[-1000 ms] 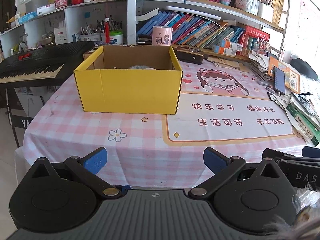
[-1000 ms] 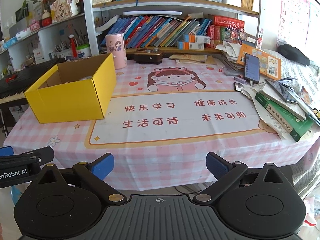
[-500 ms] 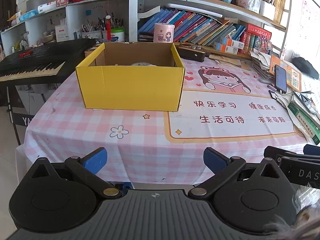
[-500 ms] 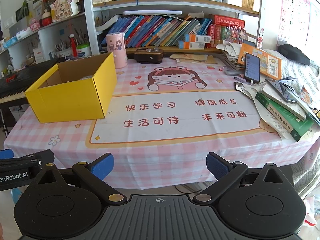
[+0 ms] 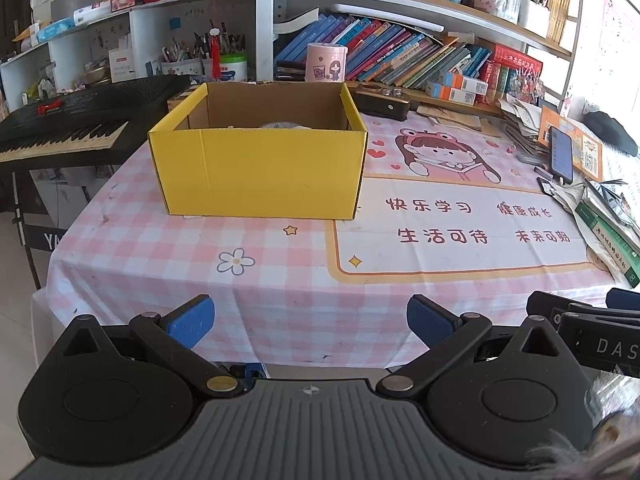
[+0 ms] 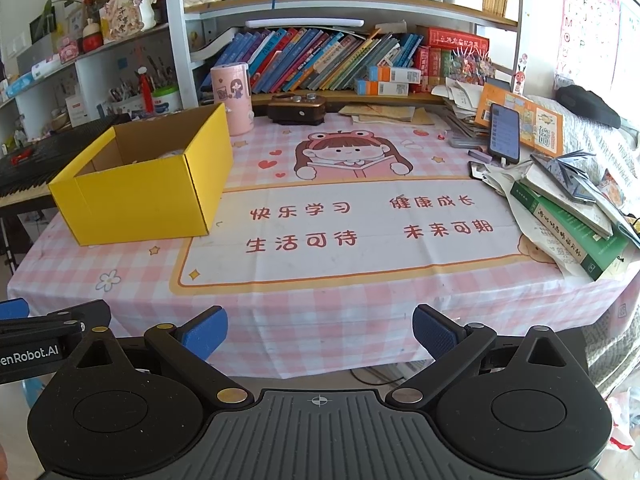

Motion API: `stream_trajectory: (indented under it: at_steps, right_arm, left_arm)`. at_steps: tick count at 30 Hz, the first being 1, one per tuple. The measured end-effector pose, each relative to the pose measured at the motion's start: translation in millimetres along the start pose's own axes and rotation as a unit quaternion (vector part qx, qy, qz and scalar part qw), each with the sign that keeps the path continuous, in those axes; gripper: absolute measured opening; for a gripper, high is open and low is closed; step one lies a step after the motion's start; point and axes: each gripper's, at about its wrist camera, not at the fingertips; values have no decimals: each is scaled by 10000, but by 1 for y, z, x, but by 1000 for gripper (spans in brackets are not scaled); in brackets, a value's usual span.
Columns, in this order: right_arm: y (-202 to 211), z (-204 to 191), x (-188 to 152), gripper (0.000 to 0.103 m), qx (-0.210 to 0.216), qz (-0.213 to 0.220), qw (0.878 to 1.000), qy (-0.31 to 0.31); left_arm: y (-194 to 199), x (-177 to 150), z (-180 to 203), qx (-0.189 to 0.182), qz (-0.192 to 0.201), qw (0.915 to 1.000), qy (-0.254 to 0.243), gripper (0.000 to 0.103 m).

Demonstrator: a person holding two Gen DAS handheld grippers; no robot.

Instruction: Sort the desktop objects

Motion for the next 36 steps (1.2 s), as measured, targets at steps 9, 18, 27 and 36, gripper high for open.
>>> stream_trajectory:
  at_steps: [9,18,27,36]
  right_arm:
    - [0,-1,-1,100,7,-5,10000,2]
    - [0,-2,-1,100,26,-4,10000,5]
    - [0,-5,-1,100,51,-19,10000,7]
    - [-2,-6,-1,100,64,-51,10000,2]
  left_arm:
    - [-2,-2,0,-19,-18,10000,-6,103]
    - [-3,-4,2,-24,-39,10000,-5,103]
    - [-3,-4,0,-27,-50,10000,-3,103]
    - [-3,-4,0,-76,-6,10000,-22,103]
Point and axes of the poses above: each gripper's, at about its wrist camera, not at the fingertips, and y roughly against the way its jaws point, z to its right, x to its top, and after that the axes turned 13 degrees about -z, right-handed
